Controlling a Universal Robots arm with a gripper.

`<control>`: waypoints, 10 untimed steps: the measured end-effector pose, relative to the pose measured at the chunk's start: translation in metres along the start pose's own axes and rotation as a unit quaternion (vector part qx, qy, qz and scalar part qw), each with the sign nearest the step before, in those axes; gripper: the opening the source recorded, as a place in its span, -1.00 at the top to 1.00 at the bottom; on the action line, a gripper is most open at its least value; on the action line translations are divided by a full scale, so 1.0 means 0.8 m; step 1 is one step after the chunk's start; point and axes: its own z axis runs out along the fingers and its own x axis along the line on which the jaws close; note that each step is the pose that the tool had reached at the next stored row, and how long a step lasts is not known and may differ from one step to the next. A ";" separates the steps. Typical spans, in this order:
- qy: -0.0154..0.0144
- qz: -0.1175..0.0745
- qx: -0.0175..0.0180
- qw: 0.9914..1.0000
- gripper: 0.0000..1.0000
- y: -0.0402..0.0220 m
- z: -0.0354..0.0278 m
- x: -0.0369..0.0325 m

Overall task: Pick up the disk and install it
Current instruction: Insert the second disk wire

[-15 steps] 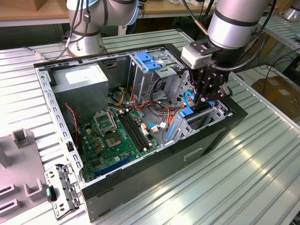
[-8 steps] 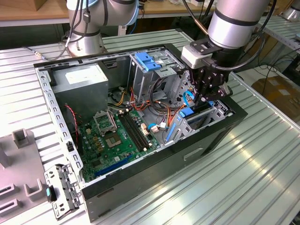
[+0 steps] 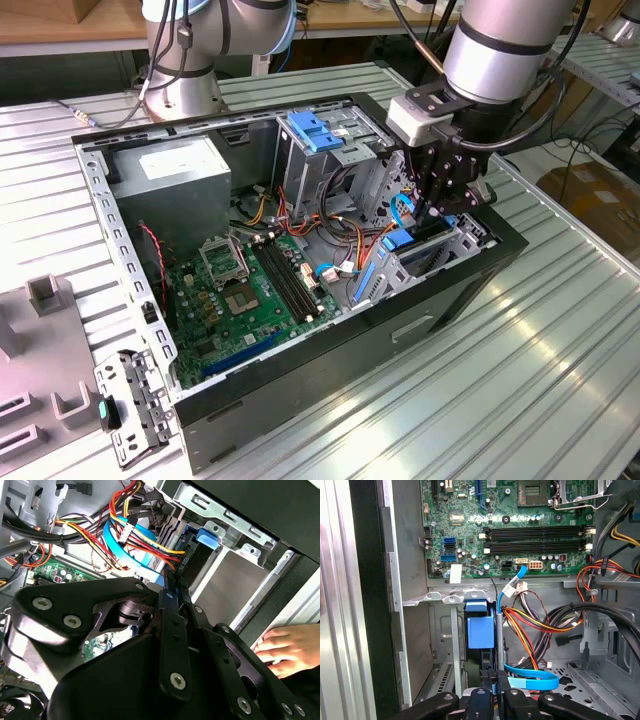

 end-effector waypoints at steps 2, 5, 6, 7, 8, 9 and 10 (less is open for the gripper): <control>0.000 0.000 0.000 1.000 0.68 0.0001 0.0006 0.0006; 0.000 0.000 0.000 1.000 0.68 0.0002 0.0026 0.0013; 0.000 0.000 0.000 1.000 0.68 0.0003 0.0033 0.0017; 0.000 0.000 0.000 1.000 0.68 0.0004 0.0042 0.0019; 0.000 0.000 0.000 1.000 0.68 0.0004 0.0051 0.0021; 0.000 0.000 0.000 1.000 0.68 0.0005 0.0061 0.0025; 0.000 0.000 0.000 1.000 0.68 0.0006 0.0071 0.0027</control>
